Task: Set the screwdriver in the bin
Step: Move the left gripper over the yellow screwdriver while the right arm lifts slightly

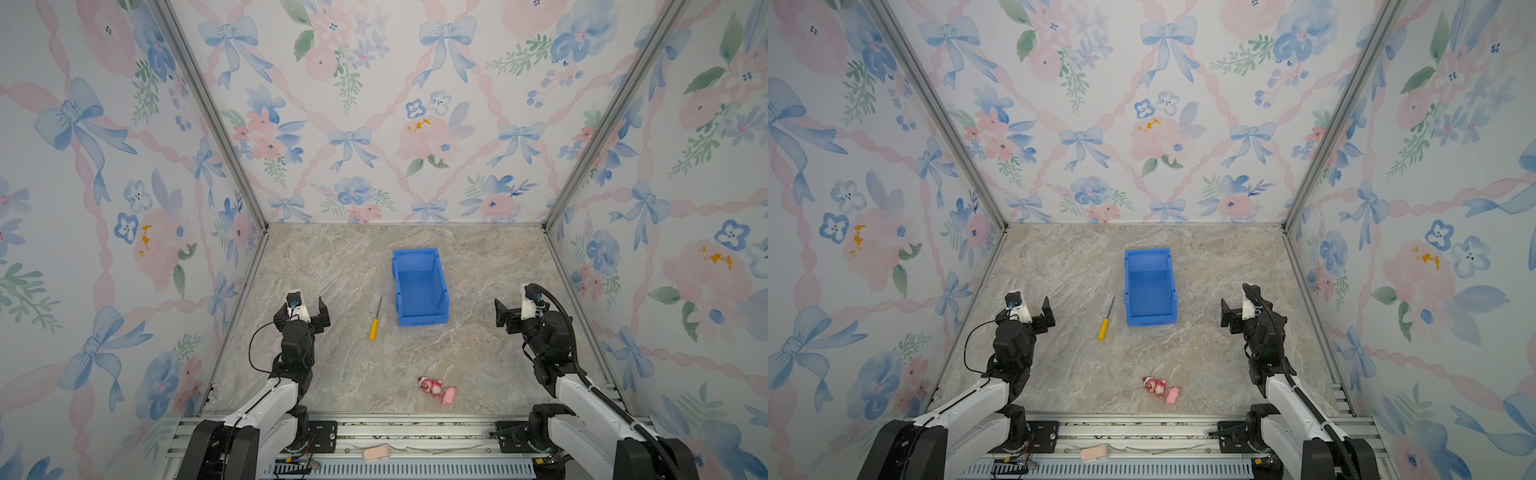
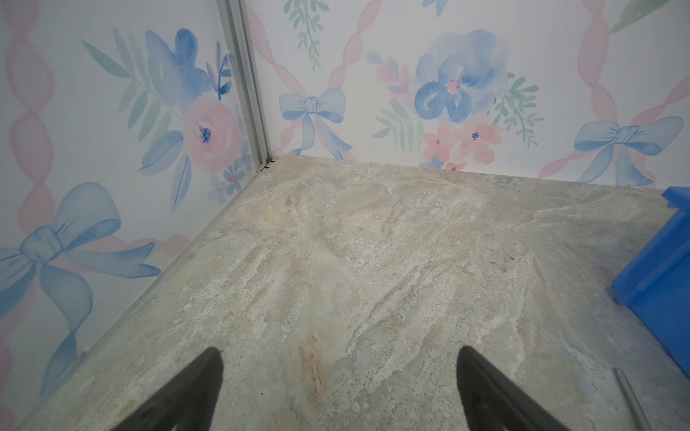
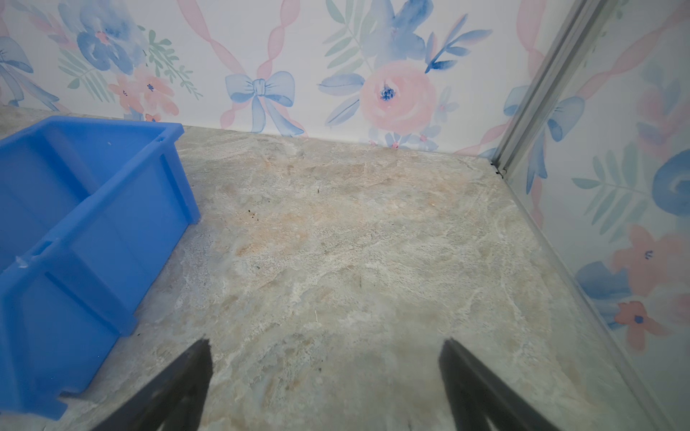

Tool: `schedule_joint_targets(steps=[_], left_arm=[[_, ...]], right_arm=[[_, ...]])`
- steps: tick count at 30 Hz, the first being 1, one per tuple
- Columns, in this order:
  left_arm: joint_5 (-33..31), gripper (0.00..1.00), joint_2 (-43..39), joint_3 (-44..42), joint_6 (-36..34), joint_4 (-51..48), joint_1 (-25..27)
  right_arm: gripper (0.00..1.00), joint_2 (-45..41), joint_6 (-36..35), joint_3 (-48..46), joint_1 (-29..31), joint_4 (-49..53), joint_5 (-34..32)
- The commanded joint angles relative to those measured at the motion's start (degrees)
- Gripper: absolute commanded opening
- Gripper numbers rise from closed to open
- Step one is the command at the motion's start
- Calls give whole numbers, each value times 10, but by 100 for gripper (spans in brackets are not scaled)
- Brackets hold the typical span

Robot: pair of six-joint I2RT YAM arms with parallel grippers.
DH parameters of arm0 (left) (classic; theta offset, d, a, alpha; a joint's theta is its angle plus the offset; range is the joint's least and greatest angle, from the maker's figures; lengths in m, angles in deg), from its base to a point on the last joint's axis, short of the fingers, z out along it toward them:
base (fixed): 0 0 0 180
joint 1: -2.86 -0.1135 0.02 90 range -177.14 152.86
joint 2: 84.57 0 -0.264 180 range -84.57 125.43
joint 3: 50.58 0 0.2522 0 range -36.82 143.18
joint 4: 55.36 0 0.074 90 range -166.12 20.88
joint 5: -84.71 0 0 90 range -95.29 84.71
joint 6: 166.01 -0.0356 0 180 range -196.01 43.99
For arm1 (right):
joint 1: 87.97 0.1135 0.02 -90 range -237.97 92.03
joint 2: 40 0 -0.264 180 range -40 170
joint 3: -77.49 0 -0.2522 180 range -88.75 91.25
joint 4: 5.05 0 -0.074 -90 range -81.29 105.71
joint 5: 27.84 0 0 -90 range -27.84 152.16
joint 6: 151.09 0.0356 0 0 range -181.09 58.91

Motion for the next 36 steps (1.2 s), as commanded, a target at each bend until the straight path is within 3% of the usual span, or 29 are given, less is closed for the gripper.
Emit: schedule_joint_targets(steps=[1,8,12,15,20,26,30,36], left_arm=[[-22,98,1,3,8,-42,12],[-47,98,-17,118,35,-260,17],[-20,98,-28,187,77,-398,17],[17,98,-44,212,122,-467,17],[109,98,-65,221,189,-525,27],[173,98,-24,264,217,-601,46],[191,98,2,283,213,-607,72],[185,98,76,313,254,-608,161]], right_arm=[[97,-24,10,-9,-13,59,-7],[97,-71,0,52,6,170,-13],[97,-114,-8,83,43,214,-64],[97,-135,25,126,65,289,-112],[97,-125,98,213,97,453,-168],[97,-97,151,282,138,577,-157],[97,-86,170,314,172,636,-132],[97,-95,185,320,227,646,-136]])
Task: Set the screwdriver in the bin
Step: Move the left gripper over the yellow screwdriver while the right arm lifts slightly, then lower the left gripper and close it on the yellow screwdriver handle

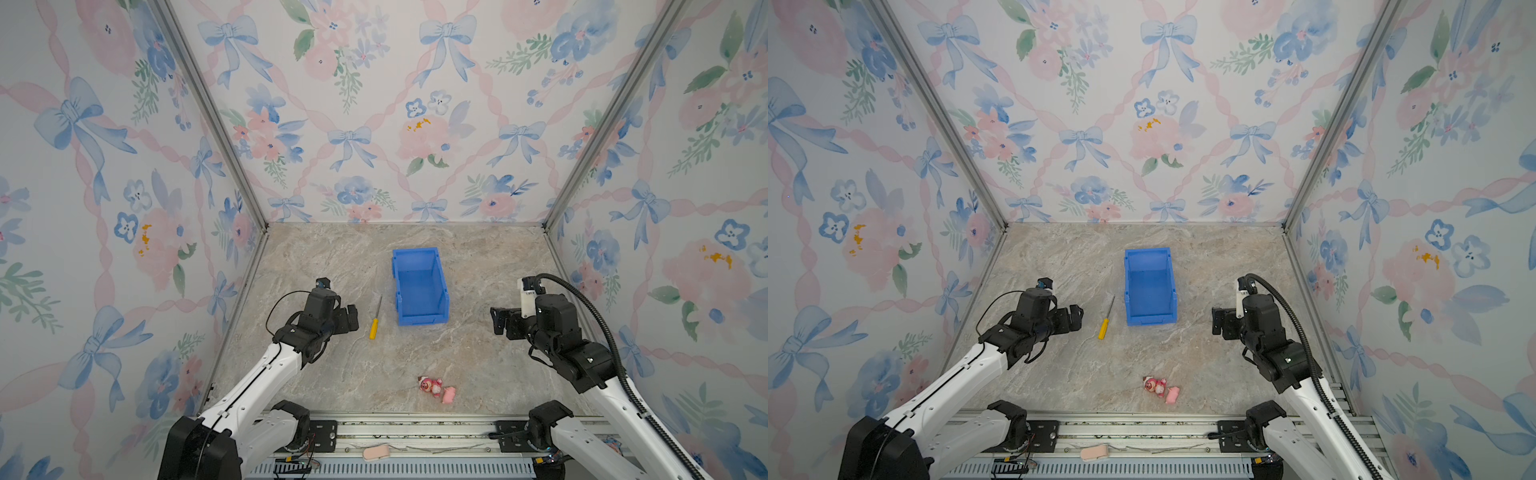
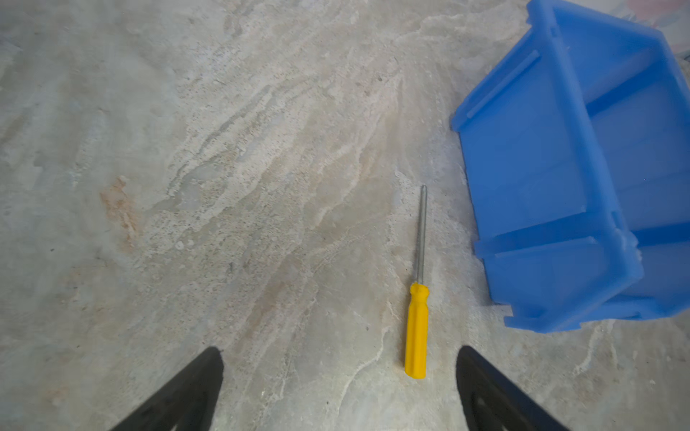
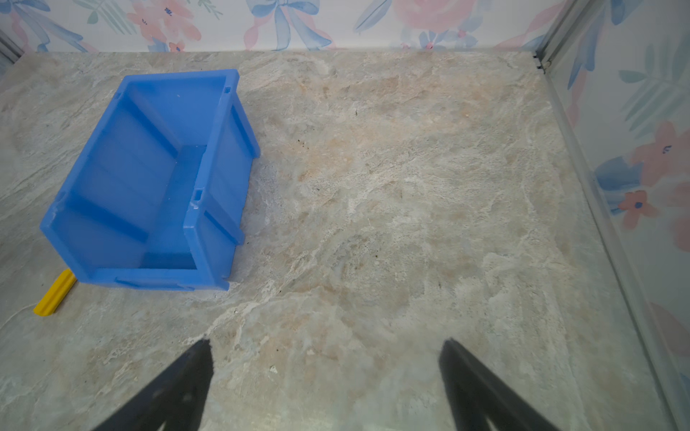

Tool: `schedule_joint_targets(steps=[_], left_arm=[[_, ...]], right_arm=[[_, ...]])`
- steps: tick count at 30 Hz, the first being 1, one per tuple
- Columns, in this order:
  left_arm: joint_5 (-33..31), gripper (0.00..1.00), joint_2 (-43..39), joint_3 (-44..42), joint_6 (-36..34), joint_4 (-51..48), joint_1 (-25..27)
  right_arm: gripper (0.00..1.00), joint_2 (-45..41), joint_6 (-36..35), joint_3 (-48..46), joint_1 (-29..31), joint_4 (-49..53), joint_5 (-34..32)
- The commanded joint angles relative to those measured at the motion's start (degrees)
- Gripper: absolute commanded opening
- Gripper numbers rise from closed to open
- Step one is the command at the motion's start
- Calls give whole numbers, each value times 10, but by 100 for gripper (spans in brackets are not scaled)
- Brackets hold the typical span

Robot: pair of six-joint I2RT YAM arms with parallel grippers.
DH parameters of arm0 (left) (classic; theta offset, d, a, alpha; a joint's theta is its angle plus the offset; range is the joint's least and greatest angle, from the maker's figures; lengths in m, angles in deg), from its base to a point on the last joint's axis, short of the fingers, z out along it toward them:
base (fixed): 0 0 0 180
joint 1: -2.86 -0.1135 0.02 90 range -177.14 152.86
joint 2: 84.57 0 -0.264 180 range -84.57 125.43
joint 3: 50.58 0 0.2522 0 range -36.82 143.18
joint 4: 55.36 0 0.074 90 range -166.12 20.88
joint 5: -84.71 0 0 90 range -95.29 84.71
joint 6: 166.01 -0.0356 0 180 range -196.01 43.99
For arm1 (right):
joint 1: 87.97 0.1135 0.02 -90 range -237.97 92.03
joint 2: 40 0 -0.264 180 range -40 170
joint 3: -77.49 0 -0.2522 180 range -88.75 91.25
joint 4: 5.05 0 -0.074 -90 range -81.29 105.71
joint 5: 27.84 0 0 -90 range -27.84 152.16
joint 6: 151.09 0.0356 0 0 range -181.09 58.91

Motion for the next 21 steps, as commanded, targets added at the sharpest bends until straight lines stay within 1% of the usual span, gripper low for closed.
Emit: schedule_joint_targets(steps=[1,4,6,8,12,16,18,21], left_arm=[[9,98,43,24,39,-17,36],[-8,98,87,38,51,-17,69],[-14,98,110,44,63,-17,80],[-25,97,127,44,76,-14,90],[-51,93,167,53,81,-11,115],[-64,89,193,56,99,-6,126],[-63,87,199,56,102,-2,129],[-66,80,216,76,102,-3,129]], right_arm=[[97,5,28,21,18,42,2],[97,20,40,15,29,44,5],[97,25,44,12,34,43,13],[97,31,26,17,35,42,35],[97,49,-16,31,35,54,59],[97,59,-9,30,37,45,87],[97,61,-4,26,36,39,87],[97,65,4,16,37,26,85]])
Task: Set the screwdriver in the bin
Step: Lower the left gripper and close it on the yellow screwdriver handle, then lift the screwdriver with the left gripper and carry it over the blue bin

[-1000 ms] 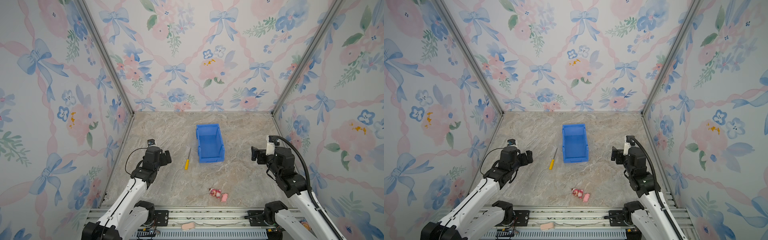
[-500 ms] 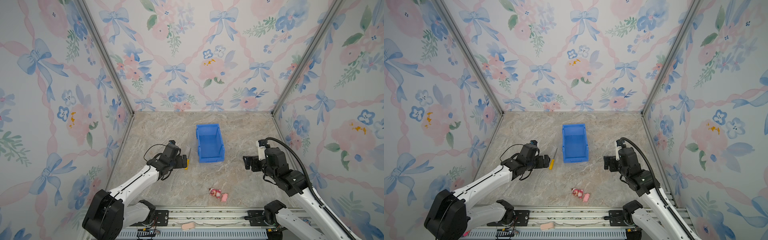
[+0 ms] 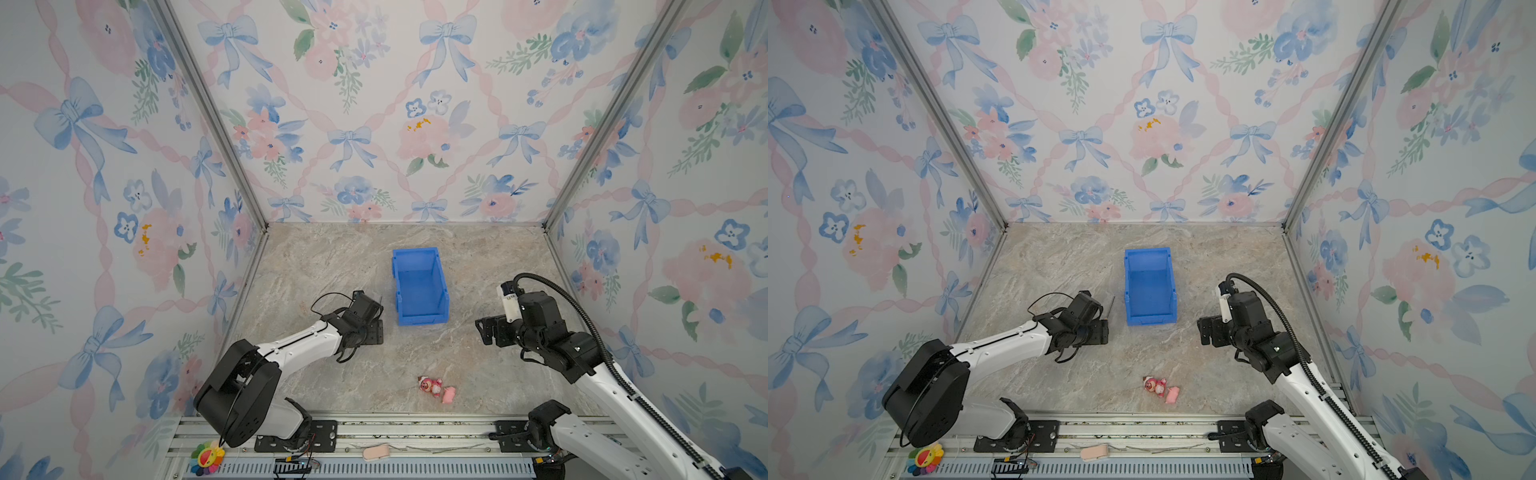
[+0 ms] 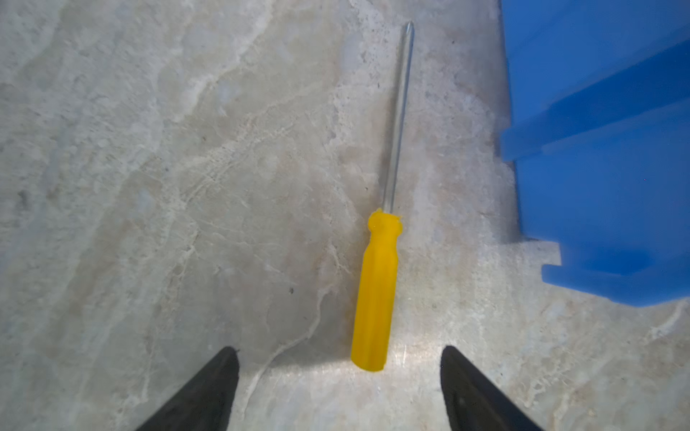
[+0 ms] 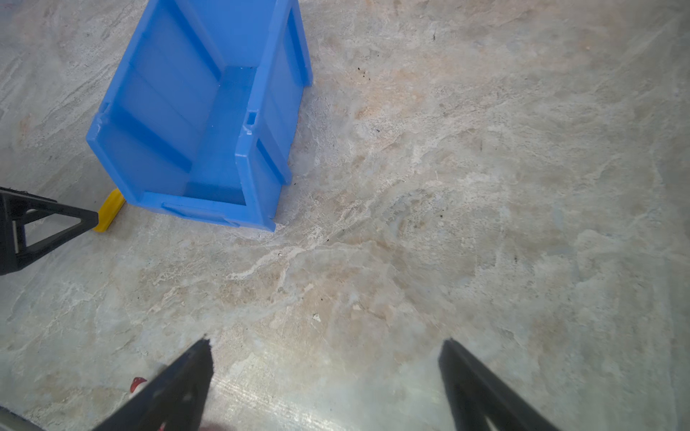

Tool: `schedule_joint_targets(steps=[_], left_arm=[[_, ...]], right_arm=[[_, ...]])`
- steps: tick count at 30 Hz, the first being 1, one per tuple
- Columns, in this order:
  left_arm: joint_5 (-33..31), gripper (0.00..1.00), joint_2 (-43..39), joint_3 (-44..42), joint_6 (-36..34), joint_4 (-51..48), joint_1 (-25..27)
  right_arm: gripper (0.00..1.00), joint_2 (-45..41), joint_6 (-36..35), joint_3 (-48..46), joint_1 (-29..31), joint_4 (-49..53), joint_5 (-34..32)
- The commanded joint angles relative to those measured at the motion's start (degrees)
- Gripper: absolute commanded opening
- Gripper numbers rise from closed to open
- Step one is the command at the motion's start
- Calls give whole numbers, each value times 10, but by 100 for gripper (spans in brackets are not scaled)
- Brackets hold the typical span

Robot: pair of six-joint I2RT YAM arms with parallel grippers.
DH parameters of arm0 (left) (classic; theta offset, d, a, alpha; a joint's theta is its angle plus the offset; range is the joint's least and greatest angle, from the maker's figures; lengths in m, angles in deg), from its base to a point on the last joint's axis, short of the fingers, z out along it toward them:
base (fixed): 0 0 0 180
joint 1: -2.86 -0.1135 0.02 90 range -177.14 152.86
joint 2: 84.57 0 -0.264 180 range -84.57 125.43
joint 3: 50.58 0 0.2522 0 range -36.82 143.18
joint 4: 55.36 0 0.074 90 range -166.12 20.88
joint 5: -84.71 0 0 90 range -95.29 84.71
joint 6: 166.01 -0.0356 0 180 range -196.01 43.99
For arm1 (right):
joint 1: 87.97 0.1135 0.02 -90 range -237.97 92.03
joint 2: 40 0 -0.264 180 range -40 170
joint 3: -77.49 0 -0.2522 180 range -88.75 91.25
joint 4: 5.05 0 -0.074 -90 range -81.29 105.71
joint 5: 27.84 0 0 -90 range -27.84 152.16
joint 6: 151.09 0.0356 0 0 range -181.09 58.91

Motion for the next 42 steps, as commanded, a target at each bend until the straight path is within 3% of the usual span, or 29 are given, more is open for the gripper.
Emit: schedule_joint_targets(steps=[1,24,39,42], left_arm=[[-15,77,21,31,7,1,2],[-33,36,131,66,18,-1,24],[-33,1,127,59,36,-2,40],[-33,0,112,58,45,-1,40]], right_arm=[[97,4,6,0,7,-10,11],[97,11,-10,-7,7,-30,4],[97,-9,-11,-17,7,-30,-4],[97,-15,-11,-16,7,-30,-4]])
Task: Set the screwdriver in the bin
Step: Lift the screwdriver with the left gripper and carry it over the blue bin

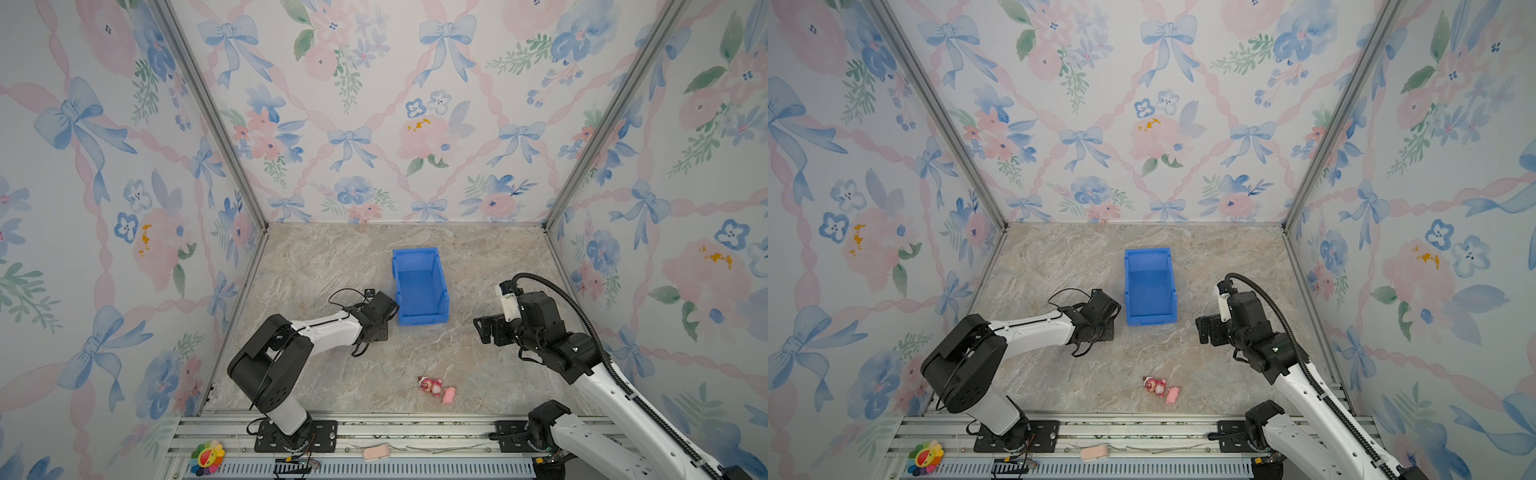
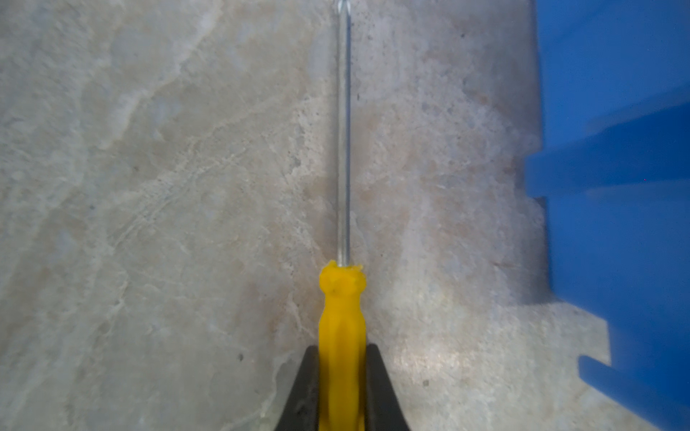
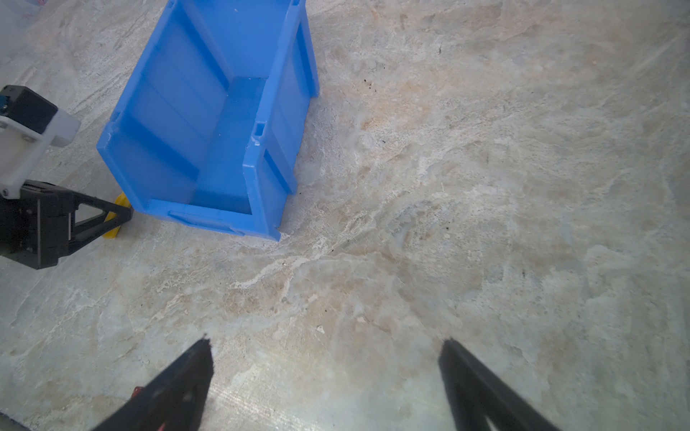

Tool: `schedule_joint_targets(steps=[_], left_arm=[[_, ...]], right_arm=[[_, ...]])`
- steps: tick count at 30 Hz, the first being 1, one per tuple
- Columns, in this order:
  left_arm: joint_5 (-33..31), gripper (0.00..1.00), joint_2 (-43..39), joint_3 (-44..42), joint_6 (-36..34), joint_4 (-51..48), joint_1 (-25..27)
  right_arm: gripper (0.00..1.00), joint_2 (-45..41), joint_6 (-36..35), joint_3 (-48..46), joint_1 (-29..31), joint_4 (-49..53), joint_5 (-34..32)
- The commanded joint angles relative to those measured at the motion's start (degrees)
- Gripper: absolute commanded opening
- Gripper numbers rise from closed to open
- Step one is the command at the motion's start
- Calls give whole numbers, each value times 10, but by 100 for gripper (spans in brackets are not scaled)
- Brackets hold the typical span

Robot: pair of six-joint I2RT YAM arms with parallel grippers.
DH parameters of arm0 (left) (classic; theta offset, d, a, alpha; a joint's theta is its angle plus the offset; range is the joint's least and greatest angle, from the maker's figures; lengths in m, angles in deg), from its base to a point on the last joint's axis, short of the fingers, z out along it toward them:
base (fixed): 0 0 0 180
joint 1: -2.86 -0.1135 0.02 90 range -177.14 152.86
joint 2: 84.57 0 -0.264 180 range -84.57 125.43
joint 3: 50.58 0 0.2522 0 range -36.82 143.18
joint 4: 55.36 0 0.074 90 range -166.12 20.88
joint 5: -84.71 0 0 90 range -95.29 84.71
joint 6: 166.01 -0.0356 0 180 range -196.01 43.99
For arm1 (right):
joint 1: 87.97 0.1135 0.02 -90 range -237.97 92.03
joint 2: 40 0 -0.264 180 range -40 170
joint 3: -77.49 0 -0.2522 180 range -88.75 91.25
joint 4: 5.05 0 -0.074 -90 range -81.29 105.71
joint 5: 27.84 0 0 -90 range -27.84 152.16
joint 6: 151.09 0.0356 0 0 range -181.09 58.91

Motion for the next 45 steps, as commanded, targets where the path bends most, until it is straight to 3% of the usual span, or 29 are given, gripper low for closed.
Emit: schedule_joint_targets(steps=[1,13,21,26,35,45], left_arm=[[11,0,-14,-5,18,-13,4],[2,0,-139,18,37,-45,5],[7,0,-152,84,47,-44,28],[9,0,-116,147,54,-44,54],[-8,0,20,270,89,-42,102],[-40,0,115,291,107,-42,108]], right_arm=[[97,-12,-6,-4,7,-2,-5],[97,-19,-4,-5,6,-8,2],[97,-15,-3,3,6,-14,7],[97,-20,-4,0,5,-10,4],[97,-24,-7,-2,-3,-10,6],[97,-27,-8,-4,-17,-6,15]])
